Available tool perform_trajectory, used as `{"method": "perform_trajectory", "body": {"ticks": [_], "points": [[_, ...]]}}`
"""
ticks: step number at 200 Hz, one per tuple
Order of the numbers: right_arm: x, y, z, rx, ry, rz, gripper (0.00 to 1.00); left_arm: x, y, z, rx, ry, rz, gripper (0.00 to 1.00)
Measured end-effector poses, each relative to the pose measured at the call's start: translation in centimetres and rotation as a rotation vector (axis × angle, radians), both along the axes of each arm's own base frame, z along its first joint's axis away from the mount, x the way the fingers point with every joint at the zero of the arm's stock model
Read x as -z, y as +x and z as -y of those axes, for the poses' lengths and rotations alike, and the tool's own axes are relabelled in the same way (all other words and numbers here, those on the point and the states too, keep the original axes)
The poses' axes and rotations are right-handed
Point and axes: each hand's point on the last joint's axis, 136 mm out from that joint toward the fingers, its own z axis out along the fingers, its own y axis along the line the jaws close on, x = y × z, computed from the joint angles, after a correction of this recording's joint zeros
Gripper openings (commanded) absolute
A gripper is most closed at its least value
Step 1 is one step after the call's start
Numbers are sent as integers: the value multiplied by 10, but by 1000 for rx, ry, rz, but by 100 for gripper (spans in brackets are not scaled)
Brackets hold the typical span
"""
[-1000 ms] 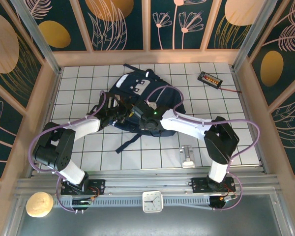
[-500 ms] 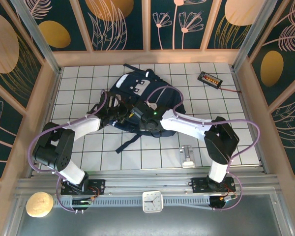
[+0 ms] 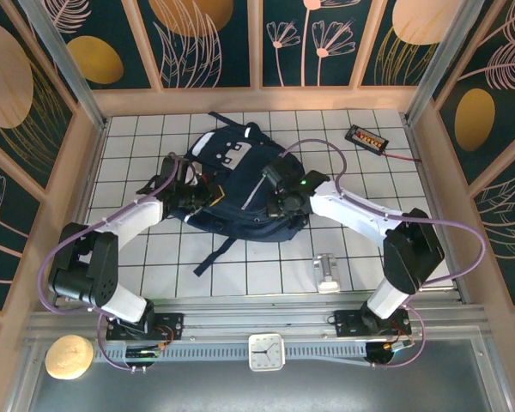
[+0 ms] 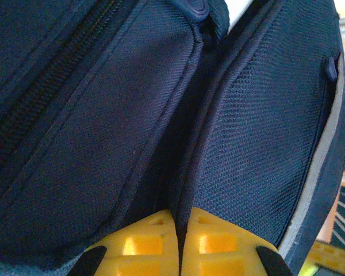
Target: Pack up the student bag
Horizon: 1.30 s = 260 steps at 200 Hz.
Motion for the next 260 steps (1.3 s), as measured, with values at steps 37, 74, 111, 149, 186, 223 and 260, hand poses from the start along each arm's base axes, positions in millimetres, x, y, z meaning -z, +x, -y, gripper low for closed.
{"method": "perform_trajectory", "body": {"ticks": [37, 74, 111, 149, 186, 223, 260], "points": [[3, 13, -1, -146, -26, 16, 0, 4, 3, -4, 83, 79, 20, 0], [4, 28, -9, -250, -71, 51, 0, 3, 17, -15, 139, 204, 49, 0], [1, 23, -27, -311, -3, 47, 0, 0, 33, -28, 173, 304, 62, 36], [10, -3, -71, -355, 98, -7, 0, -3, 53, -40, 138, 346, 68, 99], [18, -13, -94, -352, 196, -78, 0, -21, 6, -41, -27, 148, 29, 99], [13, -10, -99, -342, 256, -90, 0, 13, -64, -45, -290, -158, -138, 99], [10, -11, -96, -343, 279, -83, 0, 1, -50, -32, -353, -273, -162, 98]]}}
